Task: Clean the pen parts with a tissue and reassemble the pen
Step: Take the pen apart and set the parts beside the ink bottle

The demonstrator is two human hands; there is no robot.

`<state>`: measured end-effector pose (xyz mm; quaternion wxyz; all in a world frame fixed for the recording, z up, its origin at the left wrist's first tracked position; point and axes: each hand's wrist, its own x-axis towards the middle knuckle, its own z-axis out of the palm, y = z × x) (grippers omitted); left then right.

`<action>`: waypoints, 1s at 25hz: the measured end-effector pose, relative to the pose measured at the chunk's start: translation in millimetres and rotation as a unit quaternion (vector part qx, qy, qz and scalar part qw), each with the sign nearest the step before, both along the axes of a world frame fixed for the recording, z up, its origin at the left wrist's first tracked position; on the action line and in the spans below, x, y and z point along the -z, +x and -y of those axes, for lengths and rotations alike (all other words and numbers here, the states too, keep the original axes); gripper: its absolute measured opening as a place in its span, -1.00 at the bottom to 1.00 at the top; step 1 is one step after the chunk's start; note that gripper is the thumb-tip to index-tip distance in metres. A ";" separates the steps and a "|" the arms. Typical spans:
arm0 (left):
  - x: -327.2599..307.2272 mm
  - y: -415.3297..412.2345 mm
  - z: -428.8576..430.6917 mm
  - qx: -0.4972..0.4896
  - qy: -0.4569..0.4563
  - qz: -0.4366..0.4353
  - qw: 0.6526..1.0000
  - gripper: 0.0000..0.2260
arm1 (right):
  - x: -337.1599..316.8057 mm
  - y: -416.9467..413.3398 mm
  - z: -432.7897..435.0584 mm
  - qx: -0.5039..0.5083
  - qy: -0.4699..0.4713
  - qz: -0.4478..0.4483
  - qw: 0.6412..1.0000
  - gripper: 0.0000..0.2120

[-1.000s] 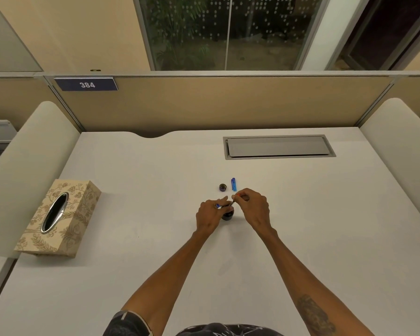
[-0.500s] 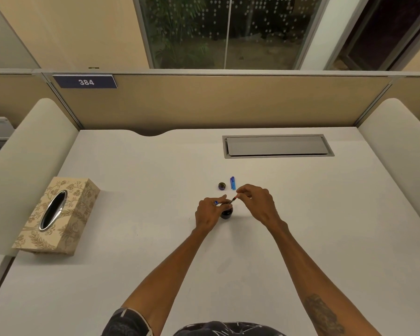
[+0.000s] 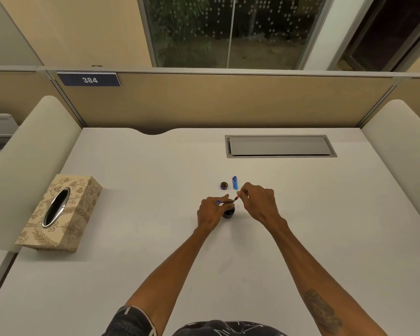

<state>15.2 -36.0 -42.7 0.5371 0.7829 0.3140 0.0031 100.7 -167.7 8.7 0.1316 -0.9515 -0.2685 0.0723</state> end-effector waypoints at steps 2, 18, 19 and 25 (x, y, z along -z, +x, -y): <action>-1.0 -0.8 -0.6 0.003 0.002 0.006 1.000 -0.81 | 0.2 -1.9 -1.3 0.002 -0.030 0.015 0.999 -0.71; 0.9 -0.3 -1.9 0.011 0.003 0.011 1.000 -0.79 | -3.4 -1.1 -8.9 0.023 -0.050 -0.009 0.998 -0.75; 0.8 -0.8 -2.0 0.012 0.004 0.014 1.000 -0.80 | -1.9 -1.8 -8.7 0.026 -0.056 0.000 0.998 -0.72; -0.4 -0.4 -3.3 0.015 0.006 0.010 1.000 -0.77 | -7.5 2.4 -3.5 0.010 0.007 -0.058 0.998 -0.78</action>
